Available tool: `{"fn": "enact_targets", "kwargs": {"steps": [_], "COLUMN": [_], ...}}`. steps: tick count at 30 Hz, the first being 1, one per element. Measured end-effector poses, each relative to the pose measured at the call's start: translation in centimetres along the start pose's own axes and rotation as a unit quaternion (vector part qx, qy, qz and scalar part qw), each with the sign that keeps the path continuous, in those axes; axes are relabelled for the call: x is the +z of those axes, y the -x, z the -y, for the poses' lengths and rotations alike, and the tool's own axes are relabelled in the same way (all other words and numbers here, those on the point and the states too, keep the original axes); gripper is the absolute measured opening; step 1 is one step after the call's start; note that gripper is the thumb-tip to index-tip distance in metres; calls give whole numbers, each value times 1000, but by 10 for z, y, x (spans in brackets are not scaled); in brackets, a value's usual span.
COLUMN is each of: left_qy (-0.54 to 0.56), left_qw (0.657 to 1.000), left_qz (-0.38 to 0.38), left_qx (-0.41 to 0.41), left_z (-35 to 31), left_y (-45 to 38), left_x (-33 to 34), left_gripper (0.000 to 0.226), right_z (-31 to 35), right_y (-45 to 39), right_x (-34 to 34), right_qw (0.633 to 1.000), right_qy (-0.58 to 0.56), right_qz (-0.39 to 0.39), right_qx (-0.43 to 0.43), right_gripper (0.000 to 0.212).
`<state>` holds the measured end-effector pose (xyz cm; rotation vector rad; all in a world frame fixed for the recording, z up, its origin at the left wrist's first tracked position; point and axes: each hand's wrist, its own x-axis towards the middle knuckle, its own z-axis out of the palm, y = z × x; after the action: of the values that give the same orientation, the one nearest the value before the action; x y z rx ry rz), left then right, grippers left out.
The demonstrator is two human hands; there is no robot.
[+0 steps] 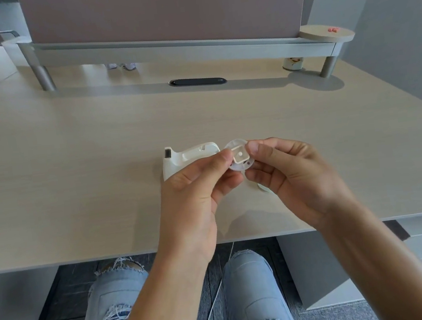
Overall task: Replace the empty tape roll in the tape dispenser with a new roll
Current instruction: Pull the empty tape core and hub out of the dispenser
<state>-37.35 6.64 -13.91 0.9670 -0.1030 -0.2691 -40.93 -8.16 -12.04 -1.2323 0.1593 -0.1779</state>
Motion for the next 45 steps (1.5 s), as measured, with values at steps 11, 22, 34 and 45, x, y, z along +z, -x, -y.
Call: {"fn": "enact_targets", "kwargs": {"steps": [11,22,34,45], "left_qy": [-36,-41,-84,-457], "left_qw": [999,997,996,883], "left_qz": [-11,-53,-26,-9], "left_qx": [30,28,-8,104], "left_z": [5,14,29,83], "left_y": [-2,-3,6,16], "left_x": [3,5,10,43], "left_gripper": [23,4,7,11], "right_z": [-5,-11,-19,-5], "right_y": [-4,7,24,50], "right_x": [-8,-14,-34,-95], "right_qw": [999,906,900,941], "right_qy": [-37,329,342,203], "right_qz": [1,-57,-85,-223], "right_qx": [34,-259,-256,-155], "right_gripper": [23,21,22,13]}}
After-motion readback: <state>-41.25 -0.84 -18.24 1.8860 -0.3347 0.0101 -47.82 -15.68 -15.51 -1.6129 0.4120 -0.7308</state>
